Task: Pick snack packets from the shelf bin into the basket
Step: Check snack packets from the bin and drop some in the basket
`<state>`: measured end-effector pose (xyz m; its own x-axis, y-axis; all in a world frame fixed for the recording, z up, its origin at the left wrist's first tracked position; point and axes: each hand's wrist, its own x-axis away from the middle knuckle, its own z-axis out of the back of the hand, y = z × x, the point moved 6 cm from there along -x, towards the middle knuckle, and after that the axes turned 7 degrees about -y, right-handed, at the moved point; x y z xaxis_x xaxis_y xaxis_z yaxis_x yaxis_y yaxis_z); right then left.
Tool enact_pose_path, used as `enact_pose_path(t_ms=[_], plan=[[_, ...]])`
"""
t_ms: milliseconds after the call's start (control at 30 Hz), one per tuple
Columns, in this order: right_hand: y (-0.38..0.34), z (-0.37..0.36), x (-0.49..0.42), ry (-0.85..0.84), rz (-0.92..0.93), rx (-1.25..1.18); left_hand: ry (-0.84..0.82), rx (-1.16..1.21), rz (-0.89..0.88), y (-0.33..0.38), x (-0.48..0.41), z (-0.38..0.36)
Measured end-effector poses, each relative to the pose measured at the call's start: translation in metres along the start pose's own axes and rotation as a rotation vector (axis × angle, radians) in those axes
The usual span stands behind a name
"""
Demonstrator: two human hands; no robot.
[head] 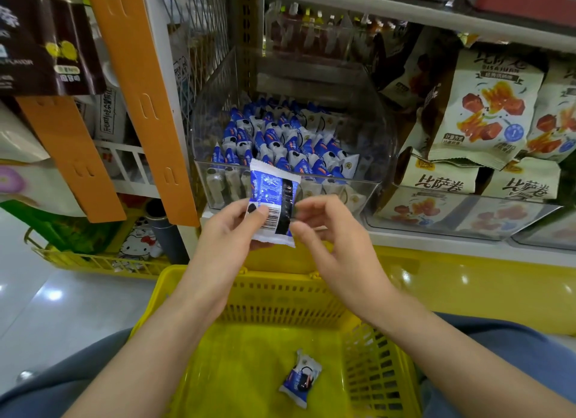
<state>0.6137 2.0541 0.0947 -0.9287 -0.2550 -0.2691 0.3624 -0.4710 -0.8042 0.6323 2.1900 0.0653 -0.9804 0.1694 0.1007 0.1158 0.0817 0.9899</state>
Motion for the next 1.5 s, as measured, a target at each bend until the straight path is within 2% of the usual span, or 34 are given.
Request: enact_pose_path(t_ms=[100, 167, 300, 367, 533, 733, 933, 1167, 1367, 1500], plan=[[0.020, -0.007, -0.002, -0.040, -0.306, -0.397, -0.101, -0.015, 0.003, -0.001, 0.001, -0.009], [0.027, -0.012, -0.001, -0.112, -0.406, -0.542, -0.118, -0.076, -0.042, -0.001, 0.001, -0.014], [0.032, -0.015, 0.003, -0.088, -0.482, -0.704, 0.101, -0.574, -0.331, 0.010, 0.007, -0.007], [0.035, -0.016, 0.005, -0.043, -0.508, -0.730, 0.072, -0.709, -0.397, 0.011, 0.011, -0.014], [0.040, -0.012, 0.004, -0.022, -0.522, -0.549, 0.009, -0.681, -0.305, 0.002, 0.009, -0.017], [0.039, -0.011, 0.002, 0.000, -0.453, -0.569, -0.086, -0.528, -0.300, 0.001, 0.007, -0.021], [0.033, -0.014, 0.001, -0.033, -0.402, -0.543, -0.050, -0.597, -0.319, 0.003, 0.007, -0.016], [0.036, -0.021, 0.001, -0.140, -0.422, -0.384, 0.066, -0.952, -0.423, 0.009, 0.013, -0.014], [0.035, -0.025, -0.002, -0.142, -0.385, -0.358, 0.083, -0.808, -0.282, 0.002, 0.003, -0.004], [0.037, -0.023, -0.003, -0.129, -0.343, -0.211, 0.068, -0.759, -0.292, 0.004, 0.003, -0.004]])
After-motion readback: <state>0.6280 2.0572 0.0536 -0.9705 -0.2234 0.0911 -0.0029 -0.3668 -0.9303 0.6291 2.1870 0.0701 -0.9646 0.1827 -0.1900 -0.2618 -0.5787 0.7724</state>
